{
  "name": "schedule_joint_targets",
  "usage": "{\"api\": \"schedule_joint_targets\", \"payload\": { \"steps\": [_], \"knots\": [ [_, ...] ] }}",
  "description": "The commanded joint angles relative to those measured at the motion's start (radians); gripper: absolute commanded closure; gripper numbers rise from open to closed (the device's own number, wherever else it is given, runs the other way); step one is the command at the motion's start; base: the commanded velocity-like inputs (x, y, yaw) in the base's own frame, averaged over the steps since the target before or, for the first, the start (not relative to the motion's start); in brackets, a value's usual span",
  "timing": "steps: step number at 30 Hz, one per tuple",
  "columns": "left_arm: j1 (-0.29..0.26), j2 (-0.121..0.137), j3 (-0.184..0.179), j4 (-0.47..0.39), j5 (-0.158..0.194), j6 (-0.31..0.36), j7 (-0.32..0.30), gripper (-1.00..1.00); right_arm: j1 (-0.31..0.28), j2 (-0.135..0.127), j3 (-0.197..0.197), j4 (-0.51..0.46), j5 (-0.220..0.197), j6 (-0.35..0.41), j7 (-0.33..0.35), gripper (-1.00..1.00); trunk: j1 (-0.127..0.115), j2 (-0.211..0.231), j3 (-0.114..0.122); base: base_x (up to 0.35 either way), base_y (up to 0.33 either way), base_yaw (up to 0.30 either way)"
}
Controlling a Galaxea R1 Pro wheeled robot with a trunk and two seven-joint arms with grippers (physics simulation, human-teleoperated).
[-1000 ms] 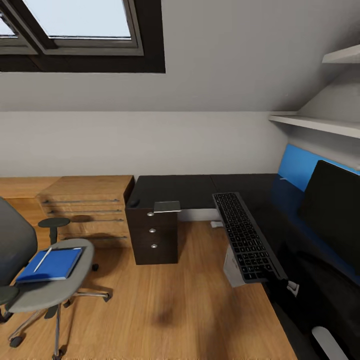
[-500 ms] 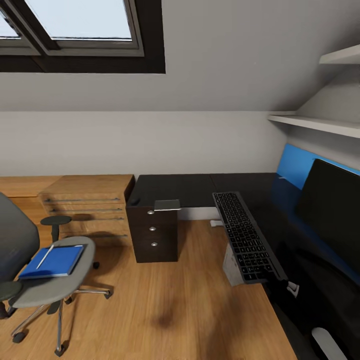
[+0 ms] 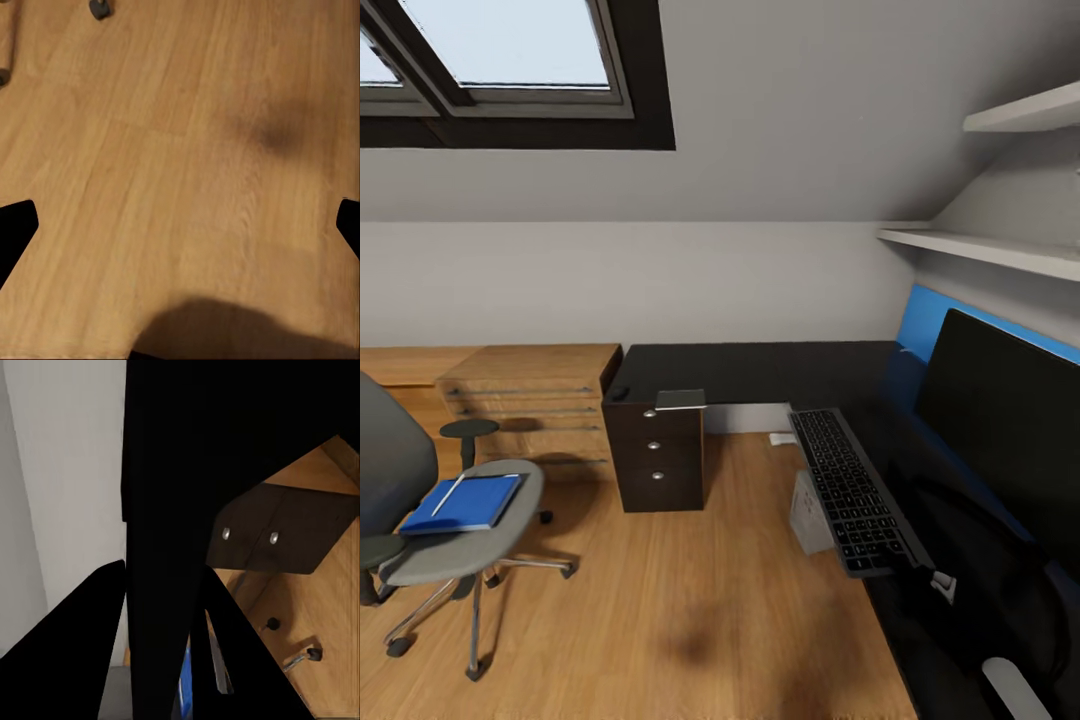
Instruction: In the bedroom, organize the workspace by keeping the computer under the desk, ensuring the monitor is on the desk, placing the keyboard on the desk next to the monitor, placing the mouse on the desk next to the keyboard, moving the folder from the swivel chair onto the desk next to the mouse, stacking the notebook on top of the folder with the pen on top of the notebook, and positioning the swivel chair next to the desk.
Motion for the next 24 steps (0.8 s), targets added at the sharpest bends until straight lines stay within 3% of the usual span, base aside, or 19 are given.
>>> {"api": "schedule_joint_targets", "payload": {
  "steps": [1,15,24],
  "knots": [
    [-0.001,0.0,0.009,0.001,-0.006,-0.003,-0.005,-1.0,-0.001,0.0,-0.002,-0.001,-0.01,0.009,-0.007,1.0,0.0,-0.001,-0.001,-0.154,-0.133,0.0],
    [-0.001,-0.002,0.009,0.001,-0.006,-0.004,-0.007,-1.0,-0.001,-0.004,-0.008,-0.003,-0.013,0.013,-0.065,1.0,0.0,-0.001,-0.001,-0.03,-0.026,0.0],
    [-0.001,-0.002,0.009,0.001,-0.006,-0.004,-0.007,-1.0,-0.001,-0.004,-0.009,-0.003,-0.016,0.011,-0.065,1.0,0.0,-0.001,-0.001,0.0,0.0,0.0]
  ]
}}
